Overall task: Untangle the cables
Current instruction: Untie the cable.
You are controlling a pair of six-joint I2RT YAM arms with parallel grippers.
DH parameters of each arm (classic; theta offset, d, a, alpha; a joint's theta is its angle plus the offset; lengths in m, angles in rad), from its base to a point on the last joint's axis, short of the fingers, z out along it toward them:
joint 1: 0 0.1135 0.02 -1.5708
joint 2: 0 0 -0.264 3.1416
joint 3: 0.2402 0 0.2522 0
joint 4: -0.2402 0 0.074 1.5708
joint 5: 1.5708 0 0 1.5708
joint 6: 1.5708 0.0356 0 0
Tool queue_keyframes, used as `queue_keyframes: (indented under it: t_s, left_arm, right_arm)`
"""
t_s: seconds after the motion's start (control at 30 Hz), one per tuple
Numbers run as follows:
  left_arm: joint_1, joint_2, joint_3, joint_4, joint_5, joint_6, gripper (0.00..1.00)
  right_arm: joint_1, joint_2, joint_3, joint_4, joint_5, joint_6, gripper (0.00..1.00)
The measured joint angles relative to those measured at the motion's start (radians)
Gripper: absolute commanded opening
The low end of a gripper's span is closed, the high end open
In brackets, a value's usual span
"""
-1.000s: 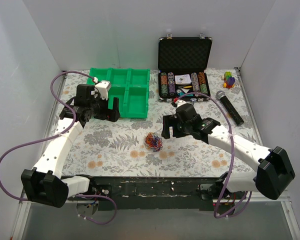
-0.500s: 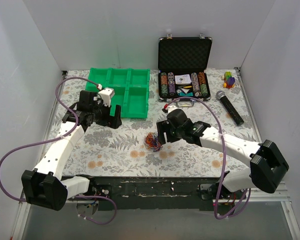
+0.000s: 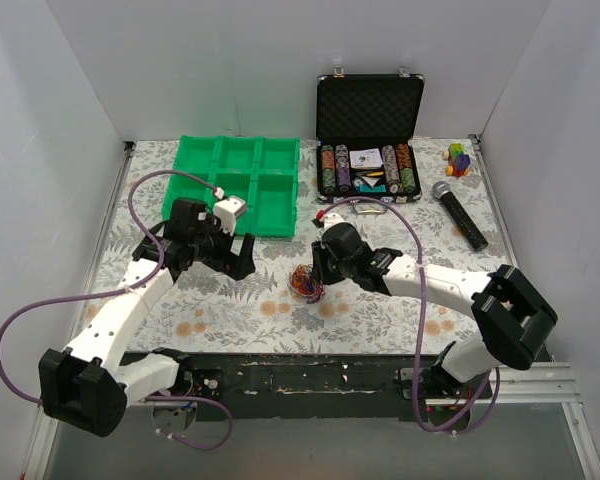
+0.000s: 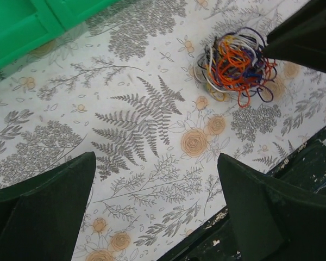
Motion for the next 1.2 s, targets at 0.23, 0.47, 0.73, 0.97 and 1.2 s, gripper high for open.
queue_keyframes:
  t_s: [0.23,0.47,0.73,0.97,1.2]
  left_arm:
    - [-0.102,-0.023,-0.084,0.040,0.041,0.019,0.91]
    - [-0.188,0.066,-0.083,0.100,0.026,0.023,0.58]
    - [-0.314,0.085,-0.088,0.196,0.028,0.075,0.76]
    - [-0.430,0.184,-0.088,0.238,0.061,0.061,0.93]
    - [-0.458,0.228,-0.108,0.262,0.061,0.074,0.93]
  right_arm:
    - [0.014,0.063,-0.036,0.091,-0.008,0.027,0.27]
    - [0.030,0.037,-0.133,0.182,0.000,0.076,0.01]
    - [0.061,-0.224,-0.277,0.201,-0.005,0.090,0.01]
    - [0.061,-0.301,-0.389,0.225,-0.010,0.123,0.01]
    - [0.061,-0.336,-0.456,0.251,-0.022,0.148,0.01]
